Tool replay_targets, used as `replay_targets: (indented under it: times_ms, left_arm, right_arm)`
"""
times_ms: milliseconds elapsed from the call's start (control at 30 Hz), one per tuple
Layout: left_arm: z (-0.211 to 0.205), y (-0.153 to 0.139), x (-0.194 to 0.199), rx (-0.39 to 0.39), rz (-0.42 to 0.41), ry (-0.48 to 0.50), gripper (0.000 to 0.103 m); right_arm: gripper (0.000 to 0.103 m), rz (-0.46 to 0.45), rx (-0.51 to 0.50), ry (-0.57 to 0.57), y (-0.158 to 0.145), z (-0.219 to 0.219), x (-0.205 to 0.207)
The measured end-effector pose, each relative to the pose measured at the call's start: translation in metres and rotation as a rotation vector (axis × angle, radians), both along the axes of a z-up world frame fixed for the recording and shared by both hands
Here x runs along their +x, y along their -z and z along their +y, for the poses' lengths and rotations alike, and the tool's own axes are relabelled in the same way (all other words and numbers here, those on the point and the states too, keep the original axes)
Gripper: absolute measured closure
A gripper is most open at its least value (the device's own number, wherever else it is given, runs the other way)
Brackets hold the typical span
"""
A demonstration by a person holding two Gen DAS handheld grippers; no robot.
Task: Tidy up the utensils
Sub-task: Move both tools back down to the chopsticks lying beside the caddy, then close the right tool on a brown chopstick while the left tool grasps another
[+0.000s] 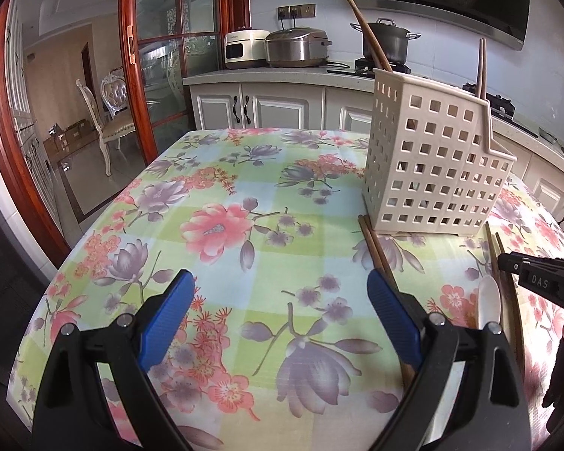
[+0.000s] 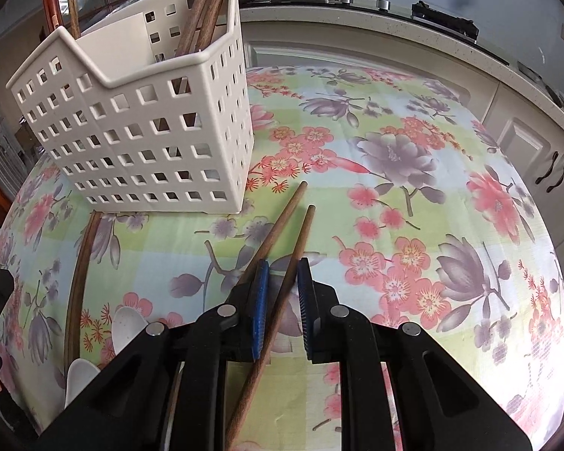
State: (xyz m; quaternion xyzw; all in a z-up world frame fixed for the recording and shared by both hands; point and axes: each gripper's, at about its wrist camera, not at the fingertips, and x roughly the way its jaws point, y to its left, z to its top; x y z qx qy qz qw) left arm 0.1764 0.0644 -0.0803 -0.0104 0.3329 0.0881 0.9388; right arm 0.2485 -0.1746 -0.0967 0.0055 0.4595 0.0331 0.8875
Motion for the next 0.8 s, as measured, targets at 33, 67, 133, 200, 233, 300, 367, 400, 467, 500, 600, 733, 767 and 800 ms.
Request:
replay_targets:
  times_ms: [33, 67, 133, 200, 233, 300, 367, 400, 467, 500, 600, 733, 767, 800]
  left_arm:
    - [-0.001, 0.000, 0.000, 0.002, 0.001, 0.001, 0.013]
    - [-0.002, 0.000, 0.000, 0.005, 0.001, 0.002, 0.013]
    - [-0.003, 0.001, 0.001, 0.011, 0.003, 0.004, 0.013]
    - [-0.005, 0.001, 0.001, 0.012, 0.005, 0.006, 0.013]
    - [-0.005, 0.002, 0.001, 0.012, 0.006, 0.006, 0.013]
    - [-0.005, 0.002, 0.001, 0.008, 0.010, 0.010, 0.013]
    - [-0.006, 0.003, 0.002, 0.004, 0.014, 0.013, 0.013]
    - [-0.007, 0.003, 0.002, 0.002, 0.018, 0.015, 0.013]
    - [-0.009, 0.004, 0.003, 0.001, 0.023, 0.019, 0.013]
    - [-0.010, 0.005, 0.004, 0.003, 0.026, 0.021, 0.013]
    - [-0.012, 0.007, 0.006, -0.004, 0.038, 0.028, 0.013]
    - [-0.012, 0.010, 0.013, -0.039, 0.072, 0.043, 0.013]
    - [-0.011, 0.011, 0.016, -0.046, 0.078, 0.044, 0.013]
    - [-0.009, 0.011, 0.019, -0.055, 0.087, 0.046, 0.014]
  right_arm:
    - [0.088, -0.001, -0.001, -0.002, 0.000, 0.000, 0.000]
    - [0.088, -0.002, -0.002, -0.005, 0.000, 0.000, 0.000]
    - [0.088, -0.003, -0.005, -0.008, 0.000, -0.001, -0.001]
    - [0.089, -0.004, -0.002, -0.008, 0.000, -0.001, -0.002]
    - [0.089, -0.004, 0.000, -0.008, 0.000, -0.001, -0.002]
    - [0.093, -0.010, -0.008, -0.007, 0.001, -0.002, -0.002]
    - [0.095, -0.019, -0.015, -0.007, 0.001, -0.003, -0.004]
    - [0.095, -0.021, -0.013, -0.007, 0.001, -0.005, -0.005]
    - [0.096, -0.025, -0.012, -0.009, 0.001, -0.006, -0.007]
    - [0.096, -0.026, -0.010, -0.010, 0.001, -0.007, -0.008]
    - [0.097, -0.028, 0.003, -0.010, 0.001, -0.011, -0.010]
    - [0.097, -0.029, 0.028, -0.009, 0.001, -0.018, -0.012]
    - [0.097, -0.030, 0.033, -0.009, 0.001, -0.020, -0.012]
    - [0.097, -0.030, 0.037, -0.008, 0.001, -0.021, -0.013]
